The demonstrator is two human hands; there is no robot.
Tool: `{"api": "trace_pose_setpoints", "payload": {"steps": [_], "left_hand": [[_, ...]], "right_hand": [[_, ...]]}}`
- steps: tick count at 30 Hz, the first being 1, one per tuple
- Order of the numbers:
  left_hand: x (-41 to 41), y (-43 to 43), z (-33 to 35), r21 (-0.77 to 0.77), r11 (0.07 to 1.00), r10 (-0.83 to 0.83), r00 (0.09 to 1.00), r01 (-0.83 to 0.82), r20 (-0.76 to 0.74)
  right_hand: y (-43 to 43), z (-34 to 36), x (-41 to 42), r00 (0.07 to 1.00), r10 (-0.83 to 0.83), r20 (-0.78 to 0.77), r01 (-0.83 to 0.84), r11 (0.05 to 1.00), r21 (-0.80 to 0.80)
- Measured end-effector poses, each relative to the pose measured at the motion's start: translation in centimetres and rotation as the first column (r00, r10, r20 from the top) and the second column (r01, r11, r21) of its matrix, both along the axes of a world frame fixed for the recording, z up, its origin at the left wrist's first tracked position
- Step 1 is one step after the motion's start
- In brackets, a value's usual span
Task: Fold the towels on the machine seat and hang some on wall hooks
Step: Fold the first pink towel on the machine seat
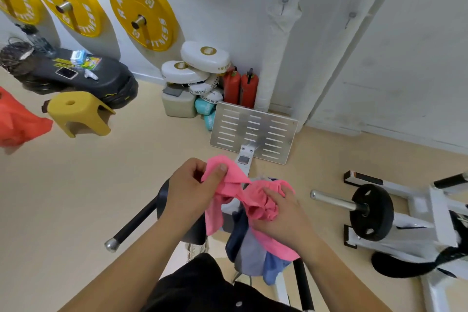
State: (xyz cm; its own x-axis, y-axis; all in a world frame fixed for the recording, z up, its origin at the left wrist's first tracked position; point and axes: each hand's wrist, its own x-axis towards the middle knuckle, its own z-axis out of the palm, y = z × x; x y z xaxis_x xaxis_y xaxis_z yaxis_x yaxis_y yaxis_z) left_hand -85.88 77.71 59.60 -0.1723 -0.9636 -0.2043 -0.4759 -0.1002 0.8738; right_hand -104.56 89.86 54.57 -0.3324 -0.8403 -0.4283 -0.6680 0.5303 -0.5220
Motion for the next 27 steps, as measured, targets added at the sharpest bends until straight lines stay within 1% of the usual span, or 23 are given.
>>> {"api": "trace_pose_setpoints", "payload": {"steps": [1, 2, 4, 5, 7, 11, 12, 14, 15, 17, 19, 20, 21, 22, 24, 25, 26, 27], "left_hand": [[-0.1, 0.0, 0.2, 0.001, 1.0, -0.011, 1.0, 0.011, -0.011], [-0.4, 0.1, 0.6, 0.002, 1.0, -0.03, 0.999, 0.03, -0.025], [-0.9, 0.5, 1.7, 0.008, 0.996, -0.091, 0.995, 0.091, -0.038], [-1.1, 0.8, 2.3, 0.008, 0.992, -0.124, 0.991, 0.125, -0.043], [-1.4, 1.2, 3.3, 0.012, 0.986, -0.164, 0.983, 0.166, -0.076], [-1.4, 1.6, 6.5, 0.013, 0.97, -0.239, 0.957, 0.244, -0.167], [-1.2, 1.6, 7.2, 0.027, 0.96, -0.265, 0.938, 0.278, -0.221], [-0.7, 1.7, 8.1, 0.051, 0.936, -0.31, 0.887, 0.347, -0.341], [-0.4, 1.7, 8.3, 0.03, 0.927, -0.338, 0.871, 0.373, -0.357], [0.5, 1.4, 8.7, -0.093, 0.903, -0.428, 0.855, 0.42, -0.292], [2.0, 0.6, 8.8, -0.286, 0.83, -0.527, 0.842, 0.48, -0.118], [2.9, -0.2, 9.0, -0.365, 0.78, -0.548, 0.836, 0.509, -0.005], [3.9, -1.0, 9.2, -0.413, 0.738, -0.55, 0.83, 0.534, 0.089], [5.0, -1.9, 9.4, -0.438, 0.718, -0.539, 0.83, 0.541, 0.143], [7.0, -3.5, 9.8, -0.468, 0.73, -0.501, 0.856, 0.498, 0.128], [7.9, -4.2, 10.0, -0.476, 0.738, -0.49, 0.865, 0.479, 0.111], [8.7, -4.8, 10.3, -0.478, 0.736, -0.495, 0.862, 0.48, 0.103], [9.2, -5.0, 10.7, -0.468, 0.73, -0.519, 0.849, 0.499, 0.096]], "right_hand": [[-0.3, 1.6, -0.2, 0.994, -0.005, 0.109, 0.011, 0.998, -0.061], [-0.6, 3.5, -0.2, 0.968, -0.006, 0.251, 0.038, 0.992, -0.121], [-1.3, 6.6, 0.2, 0.869, -0.002, 0.495, 0.131, 0.965, -0.227], [-1.5, 8.0, 0.5, 0.825, -0.001, 0.565, 0.186, 0.945, -0.269], [-1.8, 10.0, 1.4, 0.783, -0.021, 0.622, 0.284, 0.902, -0.327], [-1.5, 12.2, 2.8, 0.769, -0.073, 0.635, 0.381, 0.85, -0.363], [-1.5, 12.6, 3.0, 0.762, -0.121, 0.636, 0.433, 0.825, -0.363], [-1.5, 13.3, 3.3, 0.716, -0.21, 0.666, 0.546, 0.763, -0.347], [-1.5, 13.7, 3.5, 0.703, -0.227, 0.674, 0.572, 0.743, -0.348], [-1.5, 14.6, 4.4, 0.723, -0.235, 0.65, 0.576, 0.724, -0.379], [-1.6, 15.7, 5.6, 0.792, -0.225, 0.567, 0.519, 0.738, -0.432], [-1.7, 16.2, 6.1, 0.83, -0.213, 0.515, 0.474, 0.757, -0.45], [-1.7, 16.9, 6.6, 0.861, -0.195, 0.47, 0.423, 0.787, -0.45], [-1.8, 17.7, 7.1, 0.893, -0.166, 0.419, 0.356, 0.829, -0.43], [-1.9, 19.0, 7.8, 0.964, -0.075, 0.256, 0.171, 0.91, -0.378], [-1.9, 19.5, 8.2, 0.986, -0.033, 0.166, 0.091, 0.932, -0.351], [-2.0, 20.1, 8.6, 0.994, -0.016, 0.104, 0.05, 0.941, -0.334], [-2.0, 20.5, 9.1, 0.997, -0.029, 0.072, 0.052, 0.939, -0.339]]}}
